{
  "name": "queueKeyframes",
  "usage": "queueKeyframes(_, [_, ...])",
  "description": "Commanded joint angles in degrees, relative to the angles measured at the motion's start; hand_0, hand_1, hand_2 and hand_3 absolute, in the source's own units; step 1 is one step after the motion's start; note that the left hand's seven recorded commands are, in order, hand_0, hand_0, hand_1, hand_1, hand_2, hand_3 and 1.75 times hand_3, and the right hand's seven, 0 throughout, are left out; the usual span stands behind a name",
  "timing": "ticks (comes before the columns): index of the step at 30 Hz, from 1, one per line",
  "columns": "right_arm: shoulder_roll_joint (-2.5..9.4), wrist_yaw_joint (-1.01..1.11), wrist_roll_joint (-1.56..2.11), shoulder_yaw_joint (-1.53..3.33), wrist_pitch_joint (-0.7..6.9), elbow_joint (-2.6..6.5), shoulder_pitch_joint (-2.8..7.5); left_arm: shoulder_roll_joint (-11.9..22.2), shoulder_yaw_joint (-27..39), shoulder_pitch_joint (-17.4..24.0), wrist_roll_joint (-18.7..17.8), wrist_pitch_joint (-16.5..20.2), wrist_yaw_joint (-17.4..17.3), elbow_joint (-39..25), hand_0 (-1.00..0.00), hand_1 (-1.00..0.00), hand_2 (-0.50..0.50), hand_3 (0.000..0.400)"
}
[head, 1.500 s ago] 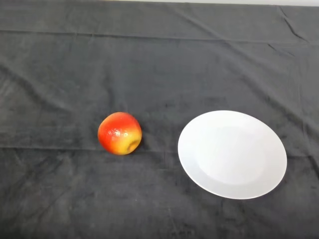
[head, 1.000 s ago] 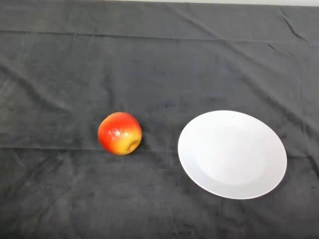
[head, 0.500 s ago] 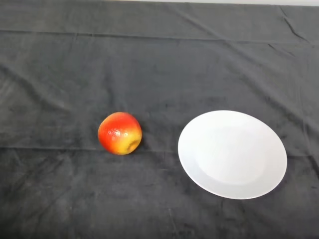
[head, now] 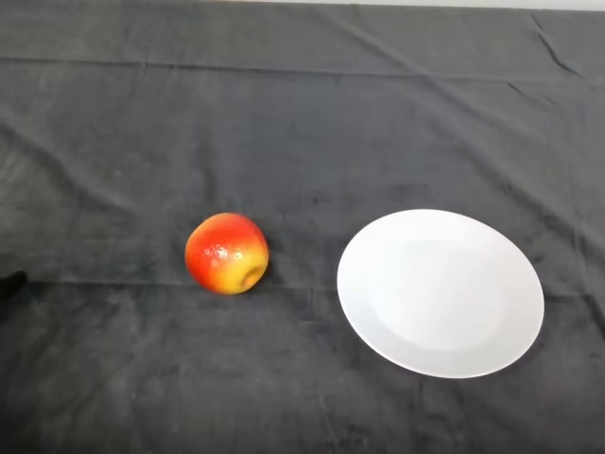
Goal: Move the apple to the plate
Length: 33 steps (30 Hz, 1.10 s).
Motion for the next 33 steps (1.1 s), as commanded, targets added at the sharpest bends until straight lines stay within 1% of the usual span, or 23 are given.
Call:
queueKeyframes(1, [2.64, 0.63, -1.19, 1.41, 0.68, 1.55, 4.53, -1.40, -2.15, -2.80, 1.33, -1.44, -1.02, -2.48, 0.00, 0.00, 0.00, 0.000])
queueKeyframes(6, [2.64, 0.65, -1.17, 1.40, 0.72, 1.47, 4.57, -2.14, -3.65, -2.99, 2.97, -1.99, -1.73, -2.78, 0.00, 0.00, 0.00, 0.000])
queueKeyframes(13, [2.64, 0.66, -1.15, 1.38, 0.78, 1.36, 4.62, -4.37, -6.11, -4.04, 5.35, -2.70, -1.99, -3.27, 0.00, 0.00, 0.00, 0.000])
queueKeyframes(21, [2.64, 0.69, -1.14, 1.36, 0.85, 1.24, 4.68, -6.29, -8.45, -4.21, 7.52, -3.88, -3.02, -3.67, 0.00, 0.00, 0.00, 0.000])
queueKeyframes(33, [2.64, 0.71, -1.12, 1.33, 0.94, 1.08, 4.75, -10.41, -12.68, -5.74, 10.91, -5.23, -3.33, -4.17, 0.00, 0.00, 0.00, 0.000])
